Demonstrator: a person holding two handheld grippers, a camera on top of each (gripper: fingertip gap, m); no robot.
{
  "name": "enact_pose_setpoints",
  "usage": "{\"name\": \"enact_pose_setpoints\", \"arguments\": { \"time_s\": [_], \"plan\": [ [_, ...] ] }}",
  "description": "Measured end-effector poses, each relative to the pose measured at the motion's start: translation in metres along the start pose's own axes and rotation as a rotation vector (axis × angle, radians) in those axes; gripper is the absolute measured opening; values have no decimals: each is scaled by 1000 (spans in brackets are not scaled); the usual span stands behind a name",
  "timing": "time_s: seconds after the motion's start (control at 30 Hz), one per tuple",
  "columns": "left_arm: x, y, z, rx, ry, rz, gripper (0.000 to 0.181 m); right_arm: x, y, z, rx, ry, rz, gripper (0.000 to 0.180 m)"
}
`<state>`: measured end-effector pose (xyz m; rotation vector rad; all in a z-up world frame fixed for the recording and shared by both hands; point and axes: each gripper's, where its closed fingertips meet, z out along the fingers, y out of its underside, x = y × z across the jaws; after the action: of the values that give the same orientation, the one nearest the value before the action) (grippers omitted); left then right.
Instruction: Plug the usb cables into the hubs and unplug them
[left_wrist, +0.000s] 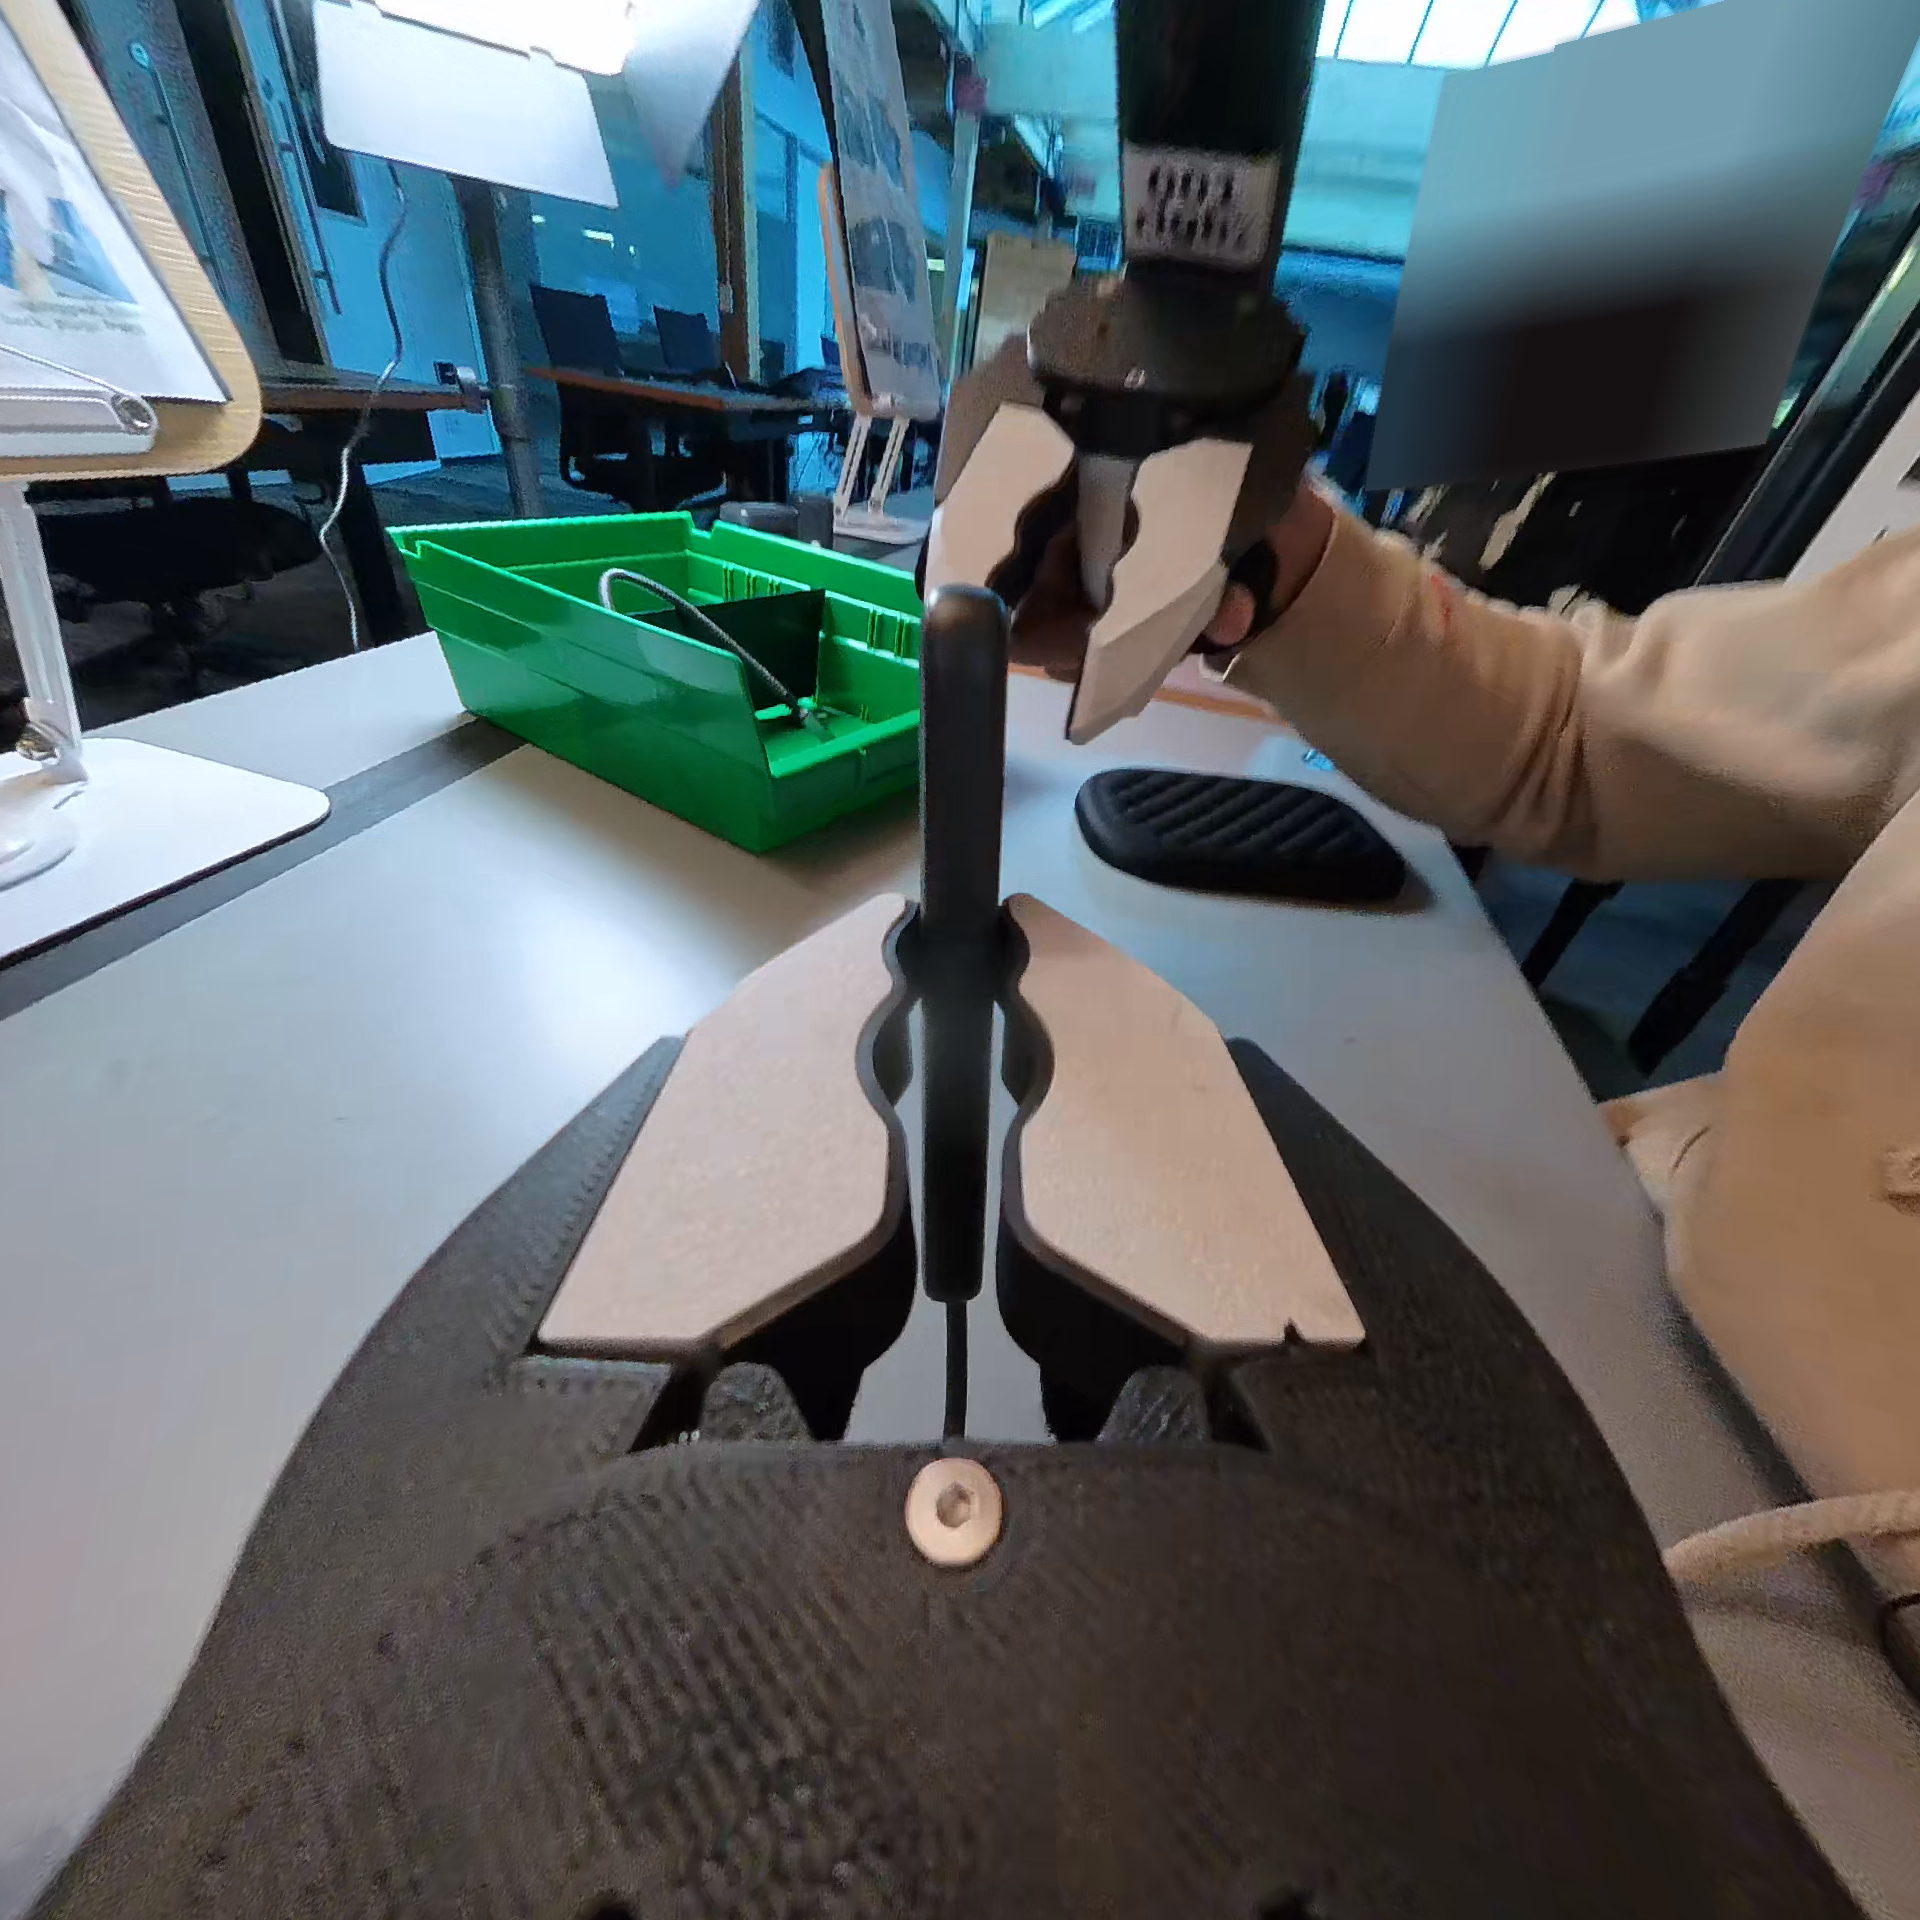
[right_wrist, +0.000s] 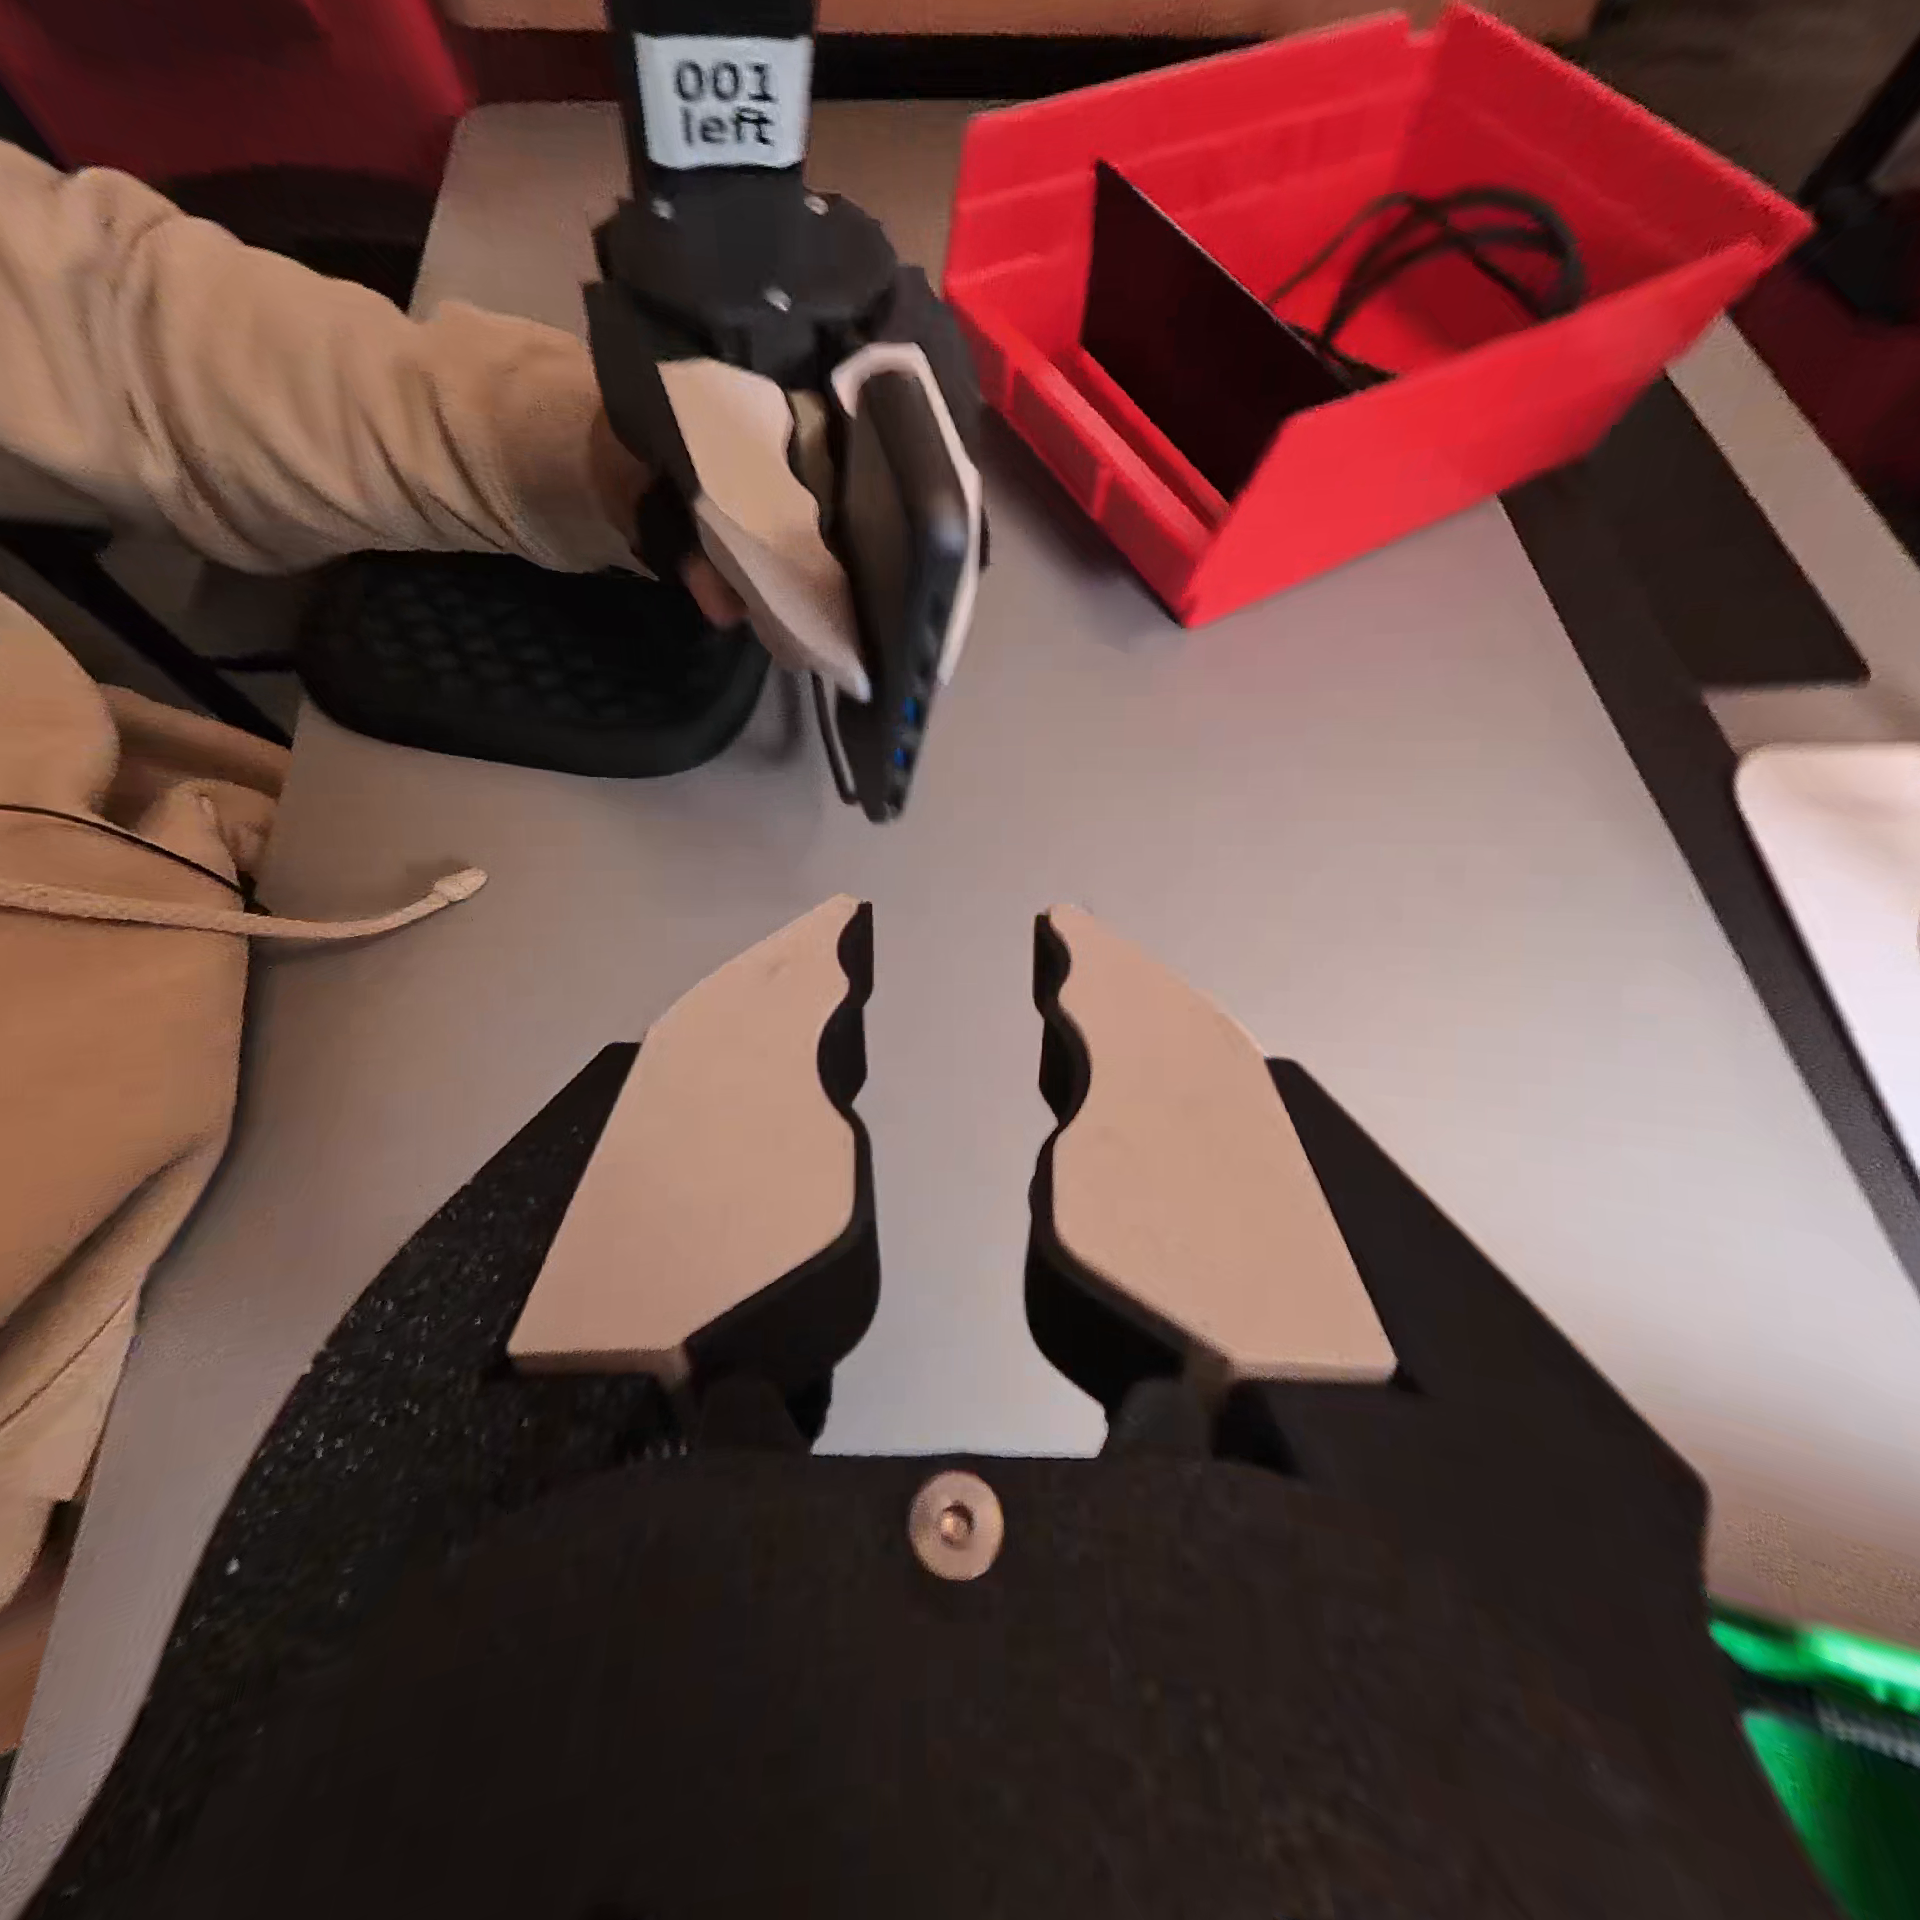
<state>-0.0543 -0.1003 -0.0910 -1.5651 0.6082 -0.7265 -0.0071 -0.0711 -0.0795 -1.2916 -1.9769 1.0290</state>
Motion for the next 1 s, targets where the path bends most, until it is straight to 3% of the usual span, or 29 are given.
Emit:
{"name": "enact_pose_setpoints", "arguments": {
  "time_s": [0.23, 0.3, 0.37, 0.43, 0.5, 0.67, 0.83, 1.0],
  "plan": [
    [26, 21, 19, -151, 16, 170, 12, -36, -21, 28, -137, -27, -220, 36],
    [33, 26, 23, -174, 40, 184, 12, -40, -17, 34, -192, -26, -287, 15],
    [39, 25, 23, -149, 70, 183, 13, -48, -14, 32, -238, -73, -303, 12],
    [43, 10, 18, -62, 98, 114, 30, -45, -14, 21, -278, -61, -319, 12],
    [38, -4, 11, 3, 80, 86, 45, -37, -20, 5, -282, -32, -293, 12],
    [18, -21, -4, 76, -66, 109, 50, -7, -43, -61, -264, 88, -208, 12],
    [8, -15, -3, 59, -119, 88, 55, 40, -67, -144, -284, 331, -146, 12],
    [9, -12, -1, 45, -123, 107, 53, 99, -55, -221, -382, 587, -56, 12]
  ]
}}
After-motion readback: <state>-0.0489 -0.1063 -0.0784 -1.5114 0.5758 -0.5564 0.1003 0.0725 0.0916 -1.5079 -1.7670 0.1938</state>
